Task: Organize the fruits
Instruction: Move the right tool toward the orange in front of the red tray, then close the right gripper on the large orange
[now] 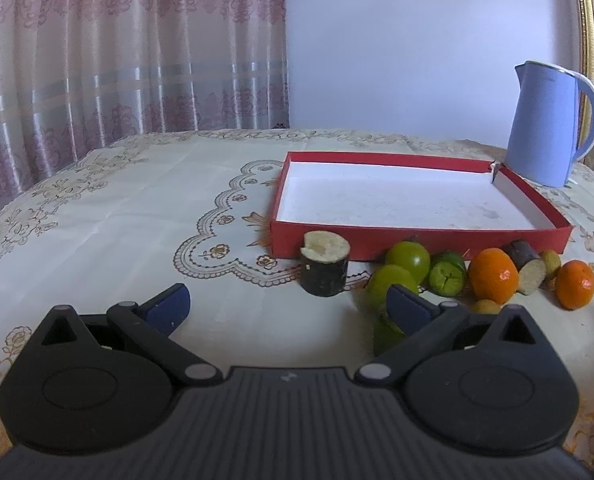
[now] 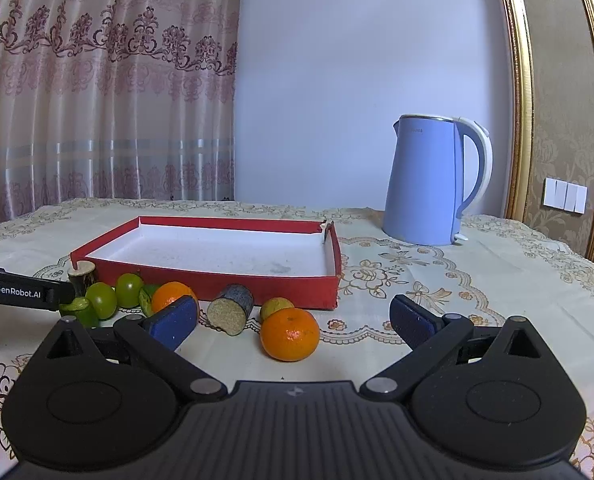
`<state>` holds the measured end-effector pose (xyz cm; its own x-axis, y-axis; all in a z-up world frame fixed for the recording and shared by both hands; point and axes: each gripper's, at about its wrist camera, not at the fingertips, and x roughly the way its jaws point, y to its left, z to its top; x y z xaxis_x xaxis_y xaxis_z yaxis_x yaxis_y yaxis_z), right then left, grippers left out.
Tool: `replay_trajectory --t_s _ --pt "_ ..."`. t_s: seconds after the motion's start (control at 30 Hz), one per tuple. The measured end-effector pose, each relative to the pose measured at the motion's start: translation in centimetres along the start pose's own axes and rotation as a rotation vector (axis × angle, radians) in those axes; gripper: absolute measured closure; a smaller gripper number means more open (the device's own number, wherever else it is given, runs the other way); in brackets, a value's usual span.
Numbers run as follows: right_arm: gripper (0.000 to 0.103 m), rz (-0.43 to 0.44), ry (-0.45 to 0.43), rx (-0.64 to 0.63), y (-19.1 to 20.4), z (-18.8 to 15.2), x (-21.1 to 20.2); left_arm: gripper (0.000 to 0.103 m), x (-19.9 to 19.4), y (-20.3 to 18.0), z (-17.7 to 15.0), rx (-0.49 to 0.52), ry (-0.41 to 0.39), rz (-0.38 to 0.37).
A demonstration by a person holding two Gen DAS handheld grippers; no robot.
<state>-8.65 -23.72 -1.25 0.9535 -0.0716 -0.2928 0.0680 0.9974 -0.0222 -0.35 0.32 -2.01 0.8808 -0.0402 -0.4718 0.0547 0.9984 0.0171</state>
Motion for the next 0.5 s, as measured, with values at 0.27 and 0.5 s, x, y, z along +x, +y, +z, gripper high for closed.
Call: replay_trajectory --t_s 0.27,0.5 --pt "0.0 0.001 0.001 -0.004 -0.1 -0.1 0.1 0.0 -0.3 0.2 0.0 -0.011 -0.024 -0.012" --pt "0.0 0.009 0.017 -0.011 -0.6 0.5 0.7 0.0 -1.2 0.7 0.1 -0.043 -0.079 -0.01"
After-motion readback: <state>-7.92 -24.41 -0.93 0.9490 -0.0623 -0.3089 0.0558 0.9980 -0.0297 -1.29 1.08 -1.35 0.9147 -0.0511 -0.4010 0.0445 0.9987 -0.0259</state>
